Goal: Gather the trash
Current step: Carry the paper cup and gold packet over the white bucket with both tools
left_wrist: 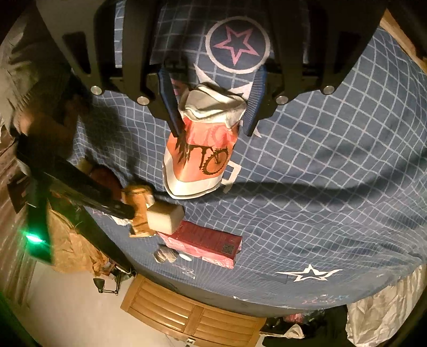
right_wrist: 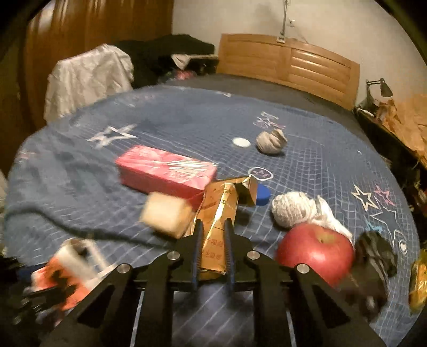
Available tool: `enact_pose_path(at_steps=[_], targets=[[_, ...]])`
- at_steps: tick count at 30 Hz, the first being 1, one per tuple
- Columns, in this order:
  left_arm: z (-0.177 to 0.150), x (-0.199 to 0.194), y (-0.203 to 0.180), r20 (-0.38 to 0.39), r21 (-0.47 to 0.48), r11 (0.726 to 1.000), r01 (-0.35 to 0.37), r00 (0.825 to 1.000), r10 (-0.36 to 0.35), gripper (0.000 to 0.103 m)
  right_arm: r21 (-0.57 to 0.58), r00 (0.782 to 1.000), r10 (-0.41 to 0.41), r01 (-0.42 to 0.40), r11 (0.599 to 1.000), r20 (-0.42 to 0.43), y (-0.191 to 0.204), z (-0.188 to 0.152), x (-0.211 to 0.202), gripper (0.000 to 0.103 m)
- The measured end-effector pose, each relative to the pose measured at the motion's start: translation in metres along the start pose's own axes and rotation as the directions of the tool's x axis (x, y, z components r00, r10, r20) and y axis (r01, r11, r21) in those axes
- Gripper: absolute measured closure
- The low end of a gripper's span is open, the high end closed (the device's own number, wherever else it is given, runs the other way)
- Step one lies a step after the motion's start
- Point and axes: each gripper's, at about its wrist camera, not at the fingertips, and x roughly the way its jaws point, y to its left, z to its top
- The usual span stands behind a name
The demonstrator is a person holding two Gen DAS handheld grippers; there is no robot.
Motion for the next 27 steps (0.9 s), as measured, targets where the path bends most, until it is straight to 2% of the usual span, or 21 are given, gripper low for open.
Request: enact_pose_path(at_steps=[2,3,6,8,12,14,15,17,18,19,21,27], targets=[[0.000,0.001,-0.002,0.000,0.005,1.000,-0.001,1.000,0.001,0.054,0.032,0.998,0.052,-0.053,0.998,0.018,-0.001,-0.012,-0.030,0.088],[-0.001,0.001,-0.002,0.000,0.007,1.000,-0.001,1.000,0.001,0.053,0.047,0.997,0.067,-0.068,0.997,0.021,-0.002,-0.017,-0.044,0.102],[-0.001,0.001,-0.003,0.001,0.012,1.000,0.000,1.000,0.000,0.051,0.100,0.995,0.093,-0.095,0.990,0.024,-0.014,-0.040,-0.092,0.102],[-0.002,0.002,-0.005,0.005,0.021,1.000,-0.002,1.000,0.002,0.048,0.125,0.998,0.060,-0.060,0.990,0.005,-0.026,-0.058,-0.115,0.102],[-0.002,0.002,-0.008,0.009,0.032,0.999,-0.010,1.000,0.009,0.046,0.172,0.999,0.016,-0.008,0.985,-0.043,-0.048,-0.092,-0.132,0.101],[-0.002,0.001,-0.007,0.007,0.020,1.000,0.003,1.000,-0.003,0.046,0.192,0.998,0.052,-0.045,0.980,-0.034,-0.048,-0.100,-0.135,0.098],[-0.001,0.001,-0.006,0.007,0.013,1.000,0.009,1.000,-0.009,0.046,0.190,0.997,0.069,-0.063,0.980,-0.027,-0.045,-0.100,-0.133,0.093],[0.000,0.001,-0.007,0.009,0.014,1.000,0.010,1.000,-0.010,0.046,0.171,0.995,0.101,-0.099,0.980,-0.008,-0.033,-0.096,-0.128,0.069],[0.000,0.002,-0.009,0.009,0.024,1.000,0.009,1.000,-0.010,0.044,0.163,0.994,0.114,-0.113,0.980,0.005,-0.026,-0.090,-0.122,0.048],[-0.001,0.001,-0.009,0.010,0.032,0.999,0.010,1.000,-0.010,0.042,0.161,0.992,0.123,-0.125,0.979,0.021,-0.020,-0.084,-0.114,0.034],[-0.002,0.001,-0.011,0.013,0.053,0.999,0.008,1.000,-0.008,0.041,0.165,0.988,0.150,-0.152,0.975,0.021,-0.013,-0.073,-0.098,0.032],[-0.004,0.002,-0.011,0.029,0.081,0.997,0.015,0.999,-0.018,0.036,0.197,0.981,0.187,-0.173,0.965,-0.053,0.000,-0.049,-0.040,0.032]])
